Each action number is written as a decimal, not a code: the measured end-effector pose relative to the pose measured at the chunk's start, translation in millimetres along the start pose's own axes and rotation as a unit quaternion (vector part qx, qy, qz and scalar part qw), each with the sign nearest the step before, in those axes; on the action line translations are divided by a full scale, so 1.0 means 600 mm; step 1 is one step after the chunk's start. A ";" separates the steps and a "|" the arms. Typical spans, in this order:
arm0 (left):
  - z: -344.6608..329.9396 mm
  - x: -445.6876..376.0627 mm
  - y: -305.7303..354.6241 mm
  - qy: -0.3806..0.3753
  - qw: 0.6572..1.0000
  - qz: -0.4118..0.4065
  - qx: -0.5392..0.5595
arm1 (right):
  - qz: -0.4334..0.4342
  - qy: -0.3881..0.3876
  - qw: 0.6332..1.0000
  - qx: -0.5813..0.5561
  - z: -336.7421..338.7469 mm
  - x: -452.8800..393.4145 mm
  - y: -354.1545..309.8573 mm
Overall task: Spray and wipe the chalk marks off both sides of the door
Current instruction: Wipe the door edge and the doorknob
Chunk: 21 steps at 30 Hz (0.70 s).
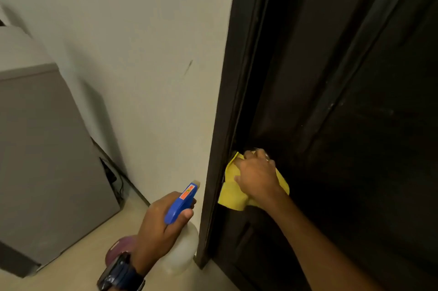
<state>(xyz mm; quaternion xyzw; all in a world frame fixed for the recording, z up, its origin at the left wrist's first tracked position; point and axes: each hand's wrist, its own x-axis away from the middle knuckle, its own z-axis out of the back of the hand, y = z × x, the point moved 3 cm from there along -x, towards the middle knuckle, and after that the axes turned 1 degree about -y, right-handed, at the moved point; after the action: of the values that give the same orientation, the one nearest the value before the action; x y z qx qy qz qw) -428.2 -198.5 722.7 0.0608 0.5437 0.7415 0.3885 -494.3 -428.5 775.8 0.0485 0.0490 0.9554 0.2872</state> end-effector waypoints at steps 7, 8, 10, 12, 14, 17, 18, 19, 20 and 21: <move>0.030 0.009 -0.015 -0.027 0.999 -0.031 0.013 | 0.011 0.052 0.984 0.170 -0.029 0.001 -0.029; 0.035 0.010 -0.015 -0.031 0.999 -0.035 0.012 | 0.020 0.055 0.982 0.177 -0.028 -0.004 -0.026; 0.044 0.013 -0.013 -0.035 0.999 -0.034 0.015 | 0.036 0.064 0.977 0.202 -0.025 -0.010 -0.026; 0.055 0.015 -0.011 -0.033 0.999 -0.032 0.022 | 0.065 0.063 0.966 0.244 -0.027 -0.012 -0.032; 0.063 0.015 -0.008 -0.033 0.998 -0.035 0.027 | 0.111 0.046 0.946 0.302 -0.032 -0.011 -0.034; 0.068 0.014 -0.003 -0.040 0.997 -0.048 0.036 | 0.202 0.012 0.905 0.374 -0.036 -0.018 -0.029; 0.070 0.013 -0.003 -0.042 0.997 -0.049 0.036 | 0.229 0.004 0.897 0.379 -0.032 -0.020 -0.027; 0.071 0.013 -0.003 -0.042 0.997 -0.047 0.037 | 0.253 -0.002 0.889 0.382 -0.030 -0.023 -0.024; 0.071 0.014 -0.004 -0.042 0.997 -0.043 0.039 | 0.271 -0.001 0.884 0.381 -0.032 -0.025 -0.022; 0.071 0.015 -0.004 -0.040 0.997 -0.041 0.042 | 0.281 0.017 0.884 0.374 -0.036 -0.027 -0.020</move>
<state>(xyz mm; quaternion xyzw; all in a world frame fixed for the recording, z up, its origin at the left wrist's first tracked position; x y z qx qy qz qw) -411.2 -160.0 735.1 0.0848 0.5607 0.6982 0.4370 -476.7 -428.7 751.8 0.1479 0.3914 0.9076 -0.0334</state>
